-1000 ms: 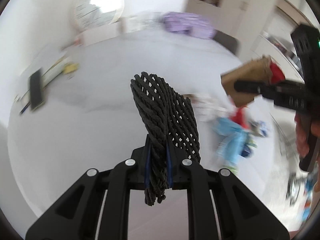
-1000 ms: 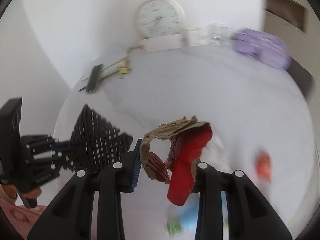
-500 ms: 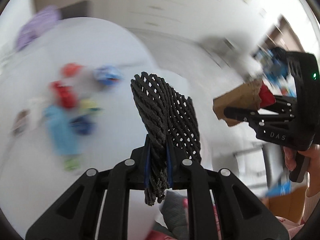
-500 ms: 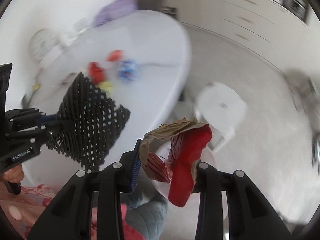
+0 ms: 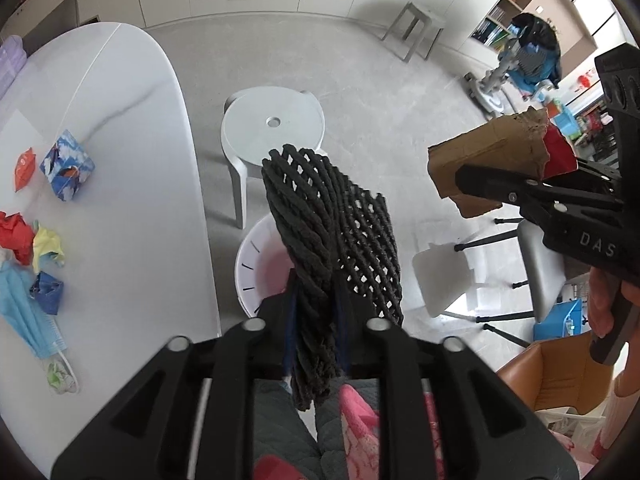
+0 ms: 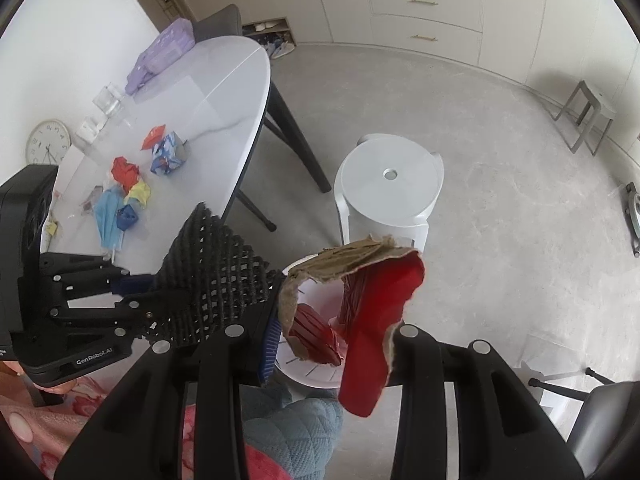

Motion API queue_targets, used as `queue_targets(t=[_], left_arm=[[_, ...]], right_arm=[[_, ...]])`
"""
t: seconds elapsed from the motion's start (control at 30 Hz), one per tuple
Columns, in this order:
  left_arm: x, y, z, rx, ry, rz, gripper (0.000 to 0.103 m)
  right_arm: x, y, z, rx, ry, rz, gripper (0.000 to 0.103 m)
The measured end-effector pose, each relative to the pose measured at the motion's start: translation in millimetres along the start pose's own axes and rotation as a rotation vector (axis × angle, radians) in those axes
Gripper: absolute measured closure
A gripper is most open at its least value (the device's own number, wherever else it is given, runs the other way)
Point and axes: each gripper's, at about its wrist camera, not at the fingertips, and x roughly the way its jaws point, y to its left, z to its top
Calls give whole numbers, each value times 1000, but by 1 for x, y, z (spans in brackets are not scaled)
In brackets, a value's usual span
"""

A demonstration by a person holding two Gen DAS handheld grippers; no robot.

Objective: Collect trash
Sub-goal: 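Carry the mesh and paper cup to the wastebasket and release both, then return to the table and grasp the clear snack bag with the left gripper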

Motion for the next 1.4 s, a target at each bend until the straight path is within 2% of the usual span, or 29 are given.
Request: queue_targets(t=[0.03,0.07,0.1,0.33,0.67,0.73,0.8,0.9,1.13,1.4], left_arm=[[-1,-1,1,0,-4,29,45],[-3,-2,2,-1,-17,58,34],[-7,-2,3,2,-33,81,31],[-21,-5,1,27,-83,117,14],[-38,-1,4,-2,-141,149,12],[-43,3,3,-15,-154,161,12],[-46,4,1,-28,-161,165,12],[-49,10,-3,-46,-169,168,12],[-62,24,-11,-88,-188,172,11],[-80,55,-33,-179,-210,193,11]], right_arm=[[1,0,1,-1,3,1,66],[4,0,1,-1,9,1,66],[6,2,2,0,14,2,66],[14,5,-1,-12,37,17,66],[33,23,-13,-61,94,25,64],[40,28,-16,-75,114,24,55],[46,32,-18,-87,133,17,31],[46,36,-17,-94,120,-12,10],[32,40,-1,-57,68,-35,5],[35,68,12,-64,64,-60,5]])
